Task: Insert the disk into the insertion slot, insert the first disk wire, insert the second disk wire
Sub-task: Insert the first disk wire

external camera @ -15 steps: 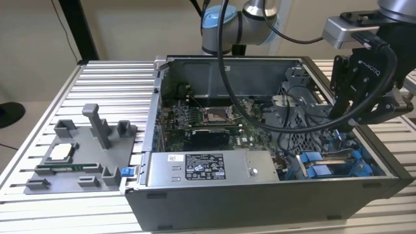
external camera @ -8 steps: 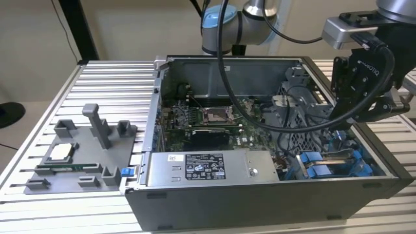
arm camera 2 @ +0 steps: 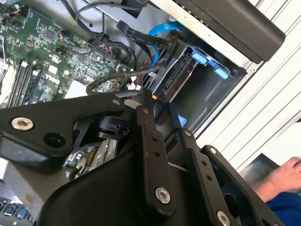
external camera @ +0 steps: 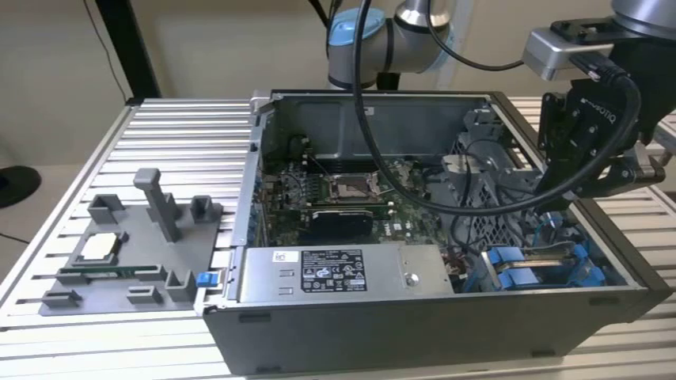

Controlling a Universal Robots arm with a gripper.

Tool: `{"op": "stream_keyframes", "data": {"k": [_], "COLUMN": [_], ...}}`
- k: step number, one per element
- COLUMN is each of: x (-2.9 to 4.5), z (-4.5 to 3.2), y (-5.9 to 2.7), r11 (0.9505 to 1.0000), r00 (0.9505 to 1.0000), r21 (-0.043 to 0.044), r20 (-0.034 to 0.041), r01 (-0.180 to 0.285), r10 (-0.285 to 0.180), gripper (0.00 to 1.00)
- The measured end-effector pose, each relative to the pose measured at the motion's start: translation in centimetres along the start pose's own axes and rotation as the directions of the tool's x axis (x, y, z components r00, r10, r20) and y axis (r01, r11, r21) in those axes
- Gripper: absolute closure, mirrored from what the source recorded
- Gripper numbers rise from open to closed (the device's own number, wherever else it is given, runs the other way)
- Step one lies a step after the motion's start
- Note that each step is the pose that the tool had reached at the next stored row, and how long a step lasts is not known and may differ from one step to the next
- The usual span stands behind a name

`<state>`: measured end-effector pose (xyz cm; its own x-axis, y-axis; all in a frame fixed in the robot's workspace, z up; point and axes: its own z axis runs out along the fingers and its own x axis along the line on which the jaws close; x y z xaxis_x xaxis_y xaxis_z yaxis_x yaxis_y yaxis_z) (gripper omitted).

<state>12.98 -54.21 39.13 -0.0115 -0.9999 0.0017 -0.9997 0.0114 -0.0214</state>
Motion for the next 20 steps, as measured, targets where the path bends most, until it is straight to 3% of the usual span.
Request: {"op": "stream_keyframes", "data": {"k": [4, 12, 13, 17, 20], "x": [0.07, 0.40, 0.42, 0.49, 0.57], "z": [0.00, 0.00, 0.01, 0.01, 0.04], "y": [0.00, -0.01, -0.01, -0.01, 0.00], "r11": [1.0000, 1.0000, 1.0000, 1.0000, 1.0000], "r00": [1.0000, 0.9999, 0.9999, 0.9998, 0.9996], "r21": [-0.0001, -0.0001, -0.0002, -0.0002, -0.0003], "r20": [0.0087, 0.0133, 0.0141, 0.0179, 0.0268], "r01": [0.000, 0.000, 0.000, 0.000, -0.001], "r10": [0.000, 0.000, 0.000, 0.000, 0.001], "gripper": [1.00, 1.00, 0.00, 0.00, 0.00]}}
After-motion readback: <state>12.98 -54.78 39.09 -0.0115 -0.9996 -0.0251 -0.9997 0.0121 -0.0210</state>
